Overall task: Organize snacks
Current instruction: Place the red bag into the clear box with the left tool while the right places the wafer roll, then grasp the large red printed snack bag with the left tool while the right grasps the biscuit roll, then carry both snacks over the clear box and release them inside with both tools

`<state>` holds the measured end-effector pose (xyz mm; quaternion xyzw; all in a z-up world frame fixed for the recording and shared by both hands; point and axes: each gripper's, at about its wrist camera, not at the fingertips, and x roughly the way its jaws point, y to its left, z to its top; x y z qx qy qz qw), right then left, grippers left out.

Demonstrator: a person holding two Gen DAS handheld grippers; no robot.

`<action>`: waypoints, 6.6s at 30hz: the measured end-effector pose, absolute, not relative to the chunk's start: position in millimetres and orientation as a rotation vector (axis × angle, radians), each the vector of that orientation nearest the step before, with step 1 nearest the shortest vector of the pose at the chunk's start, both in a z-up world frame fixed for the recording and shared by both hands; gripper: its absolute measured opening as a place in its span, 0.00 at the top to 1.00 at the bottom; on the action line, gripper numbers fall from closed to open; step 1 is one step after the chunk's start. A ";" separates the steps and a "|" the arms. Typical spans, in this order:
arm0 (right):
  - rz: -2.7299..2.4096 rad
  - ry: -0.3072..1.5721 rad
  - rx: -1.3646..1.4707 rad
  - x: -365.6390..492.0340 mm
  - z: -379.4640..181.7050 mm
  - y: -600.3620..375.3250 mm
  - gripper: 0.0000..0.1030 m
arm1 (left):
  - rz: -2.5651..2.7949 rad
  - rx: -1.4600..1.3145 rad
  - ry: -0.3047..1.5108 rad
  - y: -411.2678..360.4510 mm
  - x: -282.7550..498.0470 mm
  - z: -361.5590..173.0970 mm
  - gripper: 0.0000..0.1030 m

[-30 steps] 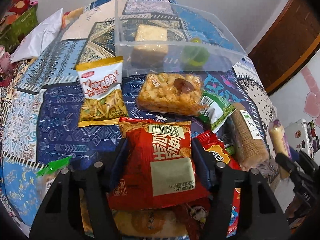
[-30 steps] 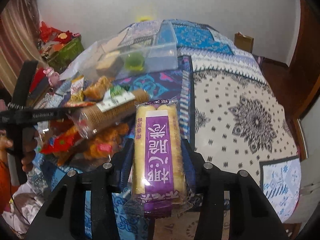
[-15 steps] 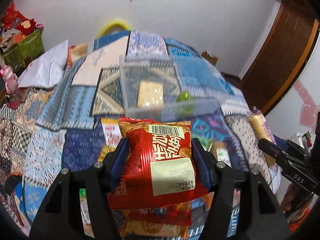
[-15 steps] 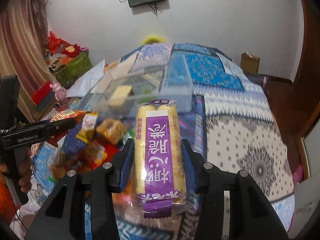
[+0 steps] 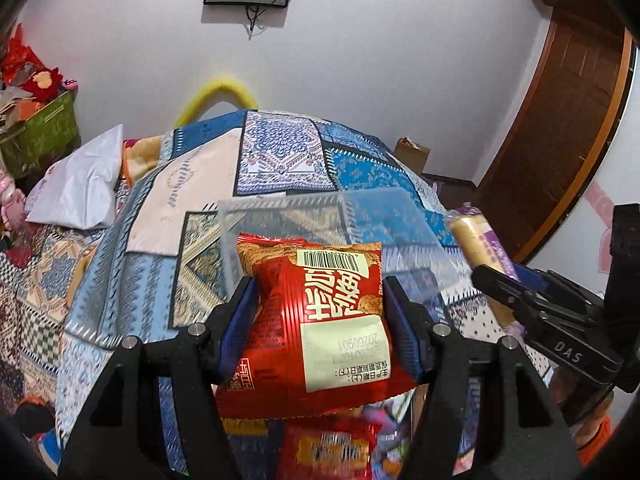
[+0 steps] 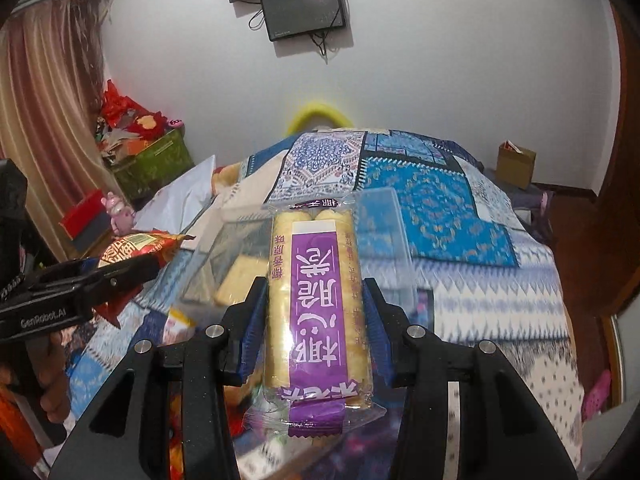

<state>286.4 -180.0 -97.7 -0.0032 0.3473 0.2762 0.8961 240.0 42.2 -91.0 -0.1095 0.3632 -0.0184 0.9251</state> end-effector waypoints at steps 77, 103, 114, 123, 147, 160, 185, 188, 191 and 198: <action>0.543 1.019 -0.076 212.9 -188.0 -167.1 0.36 | -0.149 -0.070 1.096 5.6 152.7 -192.9 0.38; 0.465 0.979 -0.149 212.2 -200.6 -205.0 0.67 | -0.135 -0.064 1.100 -4.4 170.3 -223.3 0.31; 0.471 0.932 -0.075 203.4 -183.4 -215.6 0.69 | -0.135 -0.092 0.952 4.1 149.6 -175.2 0.35; 0.488 0.860 -0.070 207.0 -156.0 -213.4 0.70 | -0.105 -0.151 0.876 21.1 168.7 -144.7 0.35; 0.523 0.954 -0.184 241.5 -205.6 -185.1 0.68 | -0.050 -0.184 0.839 46.3 198.3 -136.6 0.35; 0.549 0.790 -0.083 248.4 -135.4 -191.1 0.68 | 0.010 -0.216 0.781 61.9 224.9 -114.9 0.35; 0.586 0.833 -0.044 355.9 -164.1 -119.5 0.68 | 0.065 -0.126 0.815 63.2 319.8 -160.8 0.35; 0.582 0.829 -0.062 356.8 -164.0 -114.9 0.68 | 0.057 -0.116 0.830 60.4 326.1 -163.7 0.35; 0.588 0.843 -0.080 357.5 -165.6 -112.5 0.65 | 0.027 -0.131 0.875 58.1 332.5 -169.9 0.34; 0.557 0.817 -0.082 351.0 -152.4 -123.1 0.51 | -0.005 -0.133 0.932 51.6 331.2 -171.9 0.33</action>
